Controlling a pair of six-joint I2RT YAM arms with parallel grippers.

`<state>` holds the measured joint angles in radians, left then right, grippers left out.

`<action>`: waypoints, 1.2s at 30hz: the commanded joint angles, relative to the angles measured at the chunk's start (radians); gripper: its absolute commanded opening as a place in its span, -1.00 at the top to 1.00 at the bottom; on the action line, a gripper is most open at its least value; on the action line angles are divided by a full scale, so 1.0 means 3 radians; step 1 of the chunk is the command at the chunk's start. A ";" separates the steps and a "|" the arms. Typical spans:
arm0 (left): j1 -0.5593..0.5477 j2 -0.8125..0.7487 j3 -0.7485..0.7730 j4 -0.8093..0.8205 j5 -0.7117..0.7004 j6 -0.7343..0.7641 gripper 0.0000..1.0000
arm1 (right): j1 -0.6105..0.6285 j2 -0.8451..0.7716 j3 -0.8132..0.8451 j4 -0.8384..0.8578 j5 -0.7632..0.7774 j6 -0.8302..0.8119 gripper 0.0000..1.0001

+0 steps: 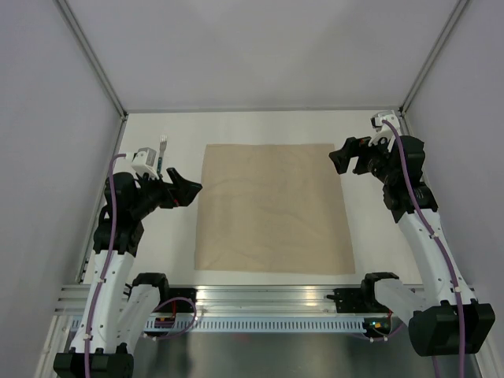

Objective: Fold the napkin, place the utensils inside, and roll it up
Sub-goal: Fold the napkin at the center of the board.

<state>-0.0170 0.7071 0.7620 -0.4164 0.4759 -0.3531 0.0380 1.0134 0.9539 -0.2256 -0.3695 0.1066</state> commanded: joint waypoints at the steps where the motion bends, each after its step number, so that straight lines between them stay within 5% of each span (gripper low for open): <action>1: 0.0021 0.0000 0.0027 0.0074 0.0121 -0.0020 -0.99 | 0.0017 -0.0070 -0.0025 0.0052 -0.0047 -0.0003 -0.96; 14: -0.0193 0.0219 0.0114 0.0181 0.0209 -0.0121 -0.99 | 0.0012 -0.0065 0.0006 0.0036 -0.0042 0.0023 -0.96; 21: -0.2302 0.0873 0.0686 0.0298 -0.1441 -0.0209 -0.99 | 0.0017 -0.0065 0.0215 -0.0081 0.0009 0.0018 -0.96; 36: -0.4350 0.3077 0.1324 0.1373 -0.3043 0.0046 -0.82 | 0.0017 -0.0029 0.0998 -0.0628 0.0224 -0.0084 -0.96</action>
<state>-1.2495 1.5429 1.0557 -0.1184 -0.2836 -0.3752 0.0380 1.0088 1.2247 -0.3336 -0.3382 0.0723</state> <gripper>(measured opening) 0.916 0.979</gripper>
